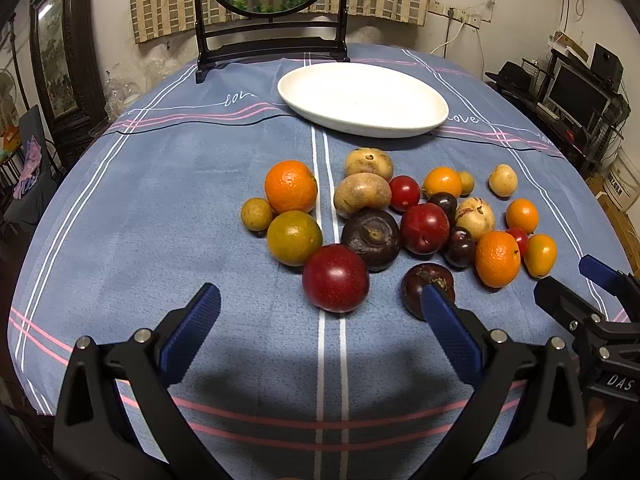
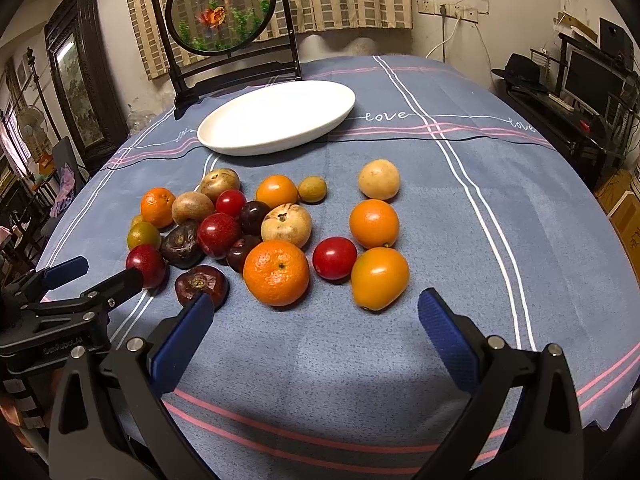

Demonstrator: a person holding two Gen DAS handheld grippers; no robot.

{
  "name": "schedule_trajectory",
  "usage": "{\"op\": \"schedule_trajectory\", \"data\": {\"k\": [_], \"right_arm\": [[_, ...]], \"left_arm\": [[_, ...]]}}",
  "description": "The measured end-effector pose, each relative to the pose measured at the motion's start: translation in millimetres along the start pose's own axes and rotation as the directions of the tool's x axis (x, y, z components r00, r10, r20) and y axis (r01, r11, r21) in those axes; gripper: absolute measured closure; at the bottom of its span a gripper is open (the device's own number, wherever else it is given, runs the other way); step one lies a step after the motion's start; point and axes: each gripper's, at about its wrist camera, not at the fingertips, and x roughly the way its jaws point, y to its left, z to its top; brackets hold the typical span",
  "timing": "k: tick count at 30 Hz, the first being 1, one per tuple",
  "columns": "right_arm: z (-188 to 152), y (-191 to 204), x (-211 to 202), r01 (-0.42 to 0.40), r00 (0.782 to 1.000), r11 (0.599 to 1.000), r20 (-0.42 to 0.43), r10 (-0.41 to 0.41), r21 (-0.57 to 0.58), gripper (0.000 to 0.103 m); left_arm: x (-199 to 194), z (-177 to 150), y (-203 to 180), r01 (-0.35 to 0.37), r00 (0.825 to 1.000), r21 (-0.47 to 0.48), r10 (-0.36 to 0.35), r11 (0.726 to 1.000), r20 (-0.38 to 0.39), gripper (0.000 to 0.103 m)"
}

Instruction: Organize fruits

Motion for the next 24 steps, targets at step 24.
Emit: {"op": "schedule_trajectory", "data": {"k": [24], "right_arm": [[-2.3,1.3,1.6,-0.003,1.000,1.000,-0.003,0.003,0.000,0.001]], "left_arm": [[0.7,-0.4,-0.3,-0.001,1.000,-0.002,0.001,1.000,-0.001,0.002]]}}
